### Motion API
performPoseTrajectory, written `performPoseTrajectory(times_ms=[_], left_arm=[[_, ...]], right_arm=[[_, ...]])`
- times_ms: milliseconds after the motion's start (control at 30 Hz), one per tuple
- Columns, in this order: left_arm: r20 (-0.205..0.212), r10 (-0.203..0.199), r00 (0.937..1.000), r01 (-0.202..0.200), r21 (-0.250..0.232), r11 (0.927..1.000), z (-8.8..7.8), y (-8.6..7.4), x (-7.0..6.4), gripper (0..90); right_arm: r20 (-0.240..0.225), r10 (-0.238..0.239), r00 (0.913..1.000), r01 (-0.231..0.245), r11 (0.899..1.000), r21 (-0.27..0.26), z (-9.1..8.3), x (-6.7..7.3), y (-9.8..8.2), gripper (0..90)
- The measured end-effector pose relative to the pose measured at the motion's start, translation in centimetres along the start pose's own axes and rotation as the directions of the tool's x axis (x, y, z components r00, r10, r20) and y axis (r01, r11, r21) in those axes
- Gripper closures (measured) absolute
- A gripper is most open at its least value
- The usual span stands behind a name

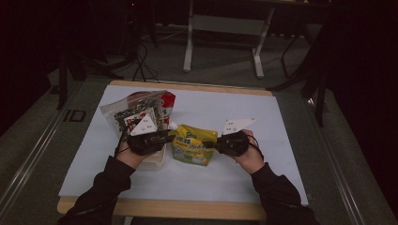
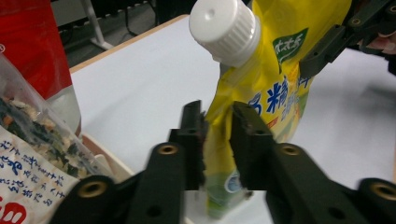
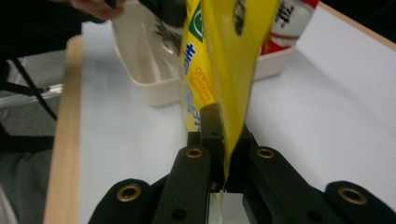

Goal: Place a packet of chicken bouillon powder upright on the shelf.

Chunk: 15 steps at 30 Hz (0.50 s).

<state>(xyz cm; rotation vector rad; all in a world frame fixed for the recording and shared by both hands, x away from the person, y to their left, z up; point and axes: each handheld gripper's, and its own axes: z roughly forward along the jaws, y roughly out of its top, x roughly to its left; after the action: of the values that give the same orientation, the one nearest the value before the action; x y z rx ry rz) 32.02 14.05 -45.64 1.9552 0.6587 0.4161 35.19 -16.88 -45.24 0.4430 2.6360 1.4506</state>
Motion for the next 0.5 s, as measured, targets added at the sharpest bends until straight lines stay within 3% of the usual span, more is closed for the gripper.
performPoseTrajectory(times_ms=[133, 200, 233, 300, 333, 433, 500], left_arm=[[0.007, -0.015, 0.9999, 0.015, -0.021, 0.9997, -0.4, 0.5, -0.4, 55.6], [-0.008, -0.01, 0.9999, 0.01, -0.026, 0.9996, -0.7, 0.8, -0.9, 41.9], [-0.001, -0.027, 0.9996, 0.027, -0.038, 0.9989, -1.0, 0.9, -1.2, 36.2], [-0.006, -0.024, 0.9997, 0.023, -0.047, 0.9986, -1.2, 1.0, -1.4, 35.3], [-0.006, -0.032, 0.9995, 0.032, -0.05, 0.9982, -1.6, 1.0, -1.7, 30.0], [-0.002, -0.037, 0.9993, 0.037, -0.059, 0.9976, -1.7, 0.9, -1.9, 29.3], [0.017, -0.042, 0.999, 0.043, -0.066, 0.9969, -2.2, 0.6, -2.5, 26.5]], right_arm=[[0.001, -0.025, 0.9997, 0.025, 1.0, -0.009, -0.4, 0.3, 0.6, 89.9], [0.008, -0.05, 0.9987, 0.051, 0.998, -0.023, -1.1, 0.6, 1.3, 89.9], [0.013, -0.059, 0.9982, 0.059, 0.998, -0.026, -1.4, 0.6, 1.5, 89.9], [0.014, -0.065, 0.9978, 0.066, 0.997, -0.032, -1.7, 0.7, 1.7, 89.9], [0.022, -0.074, 0.997, 0.075, 0.996, -0.041, -2.2, 0.8, 2.2, 89.9], [0.025, -0.082, 0.9963, 0.084, 0.995, -0.053, -2.8, 0.8, 2.6, 89.9], [0.029, -0.089, 0.9956, 0.091, 0.994, -0.065, -3.3, 0.7, 3.1, 89.9]])
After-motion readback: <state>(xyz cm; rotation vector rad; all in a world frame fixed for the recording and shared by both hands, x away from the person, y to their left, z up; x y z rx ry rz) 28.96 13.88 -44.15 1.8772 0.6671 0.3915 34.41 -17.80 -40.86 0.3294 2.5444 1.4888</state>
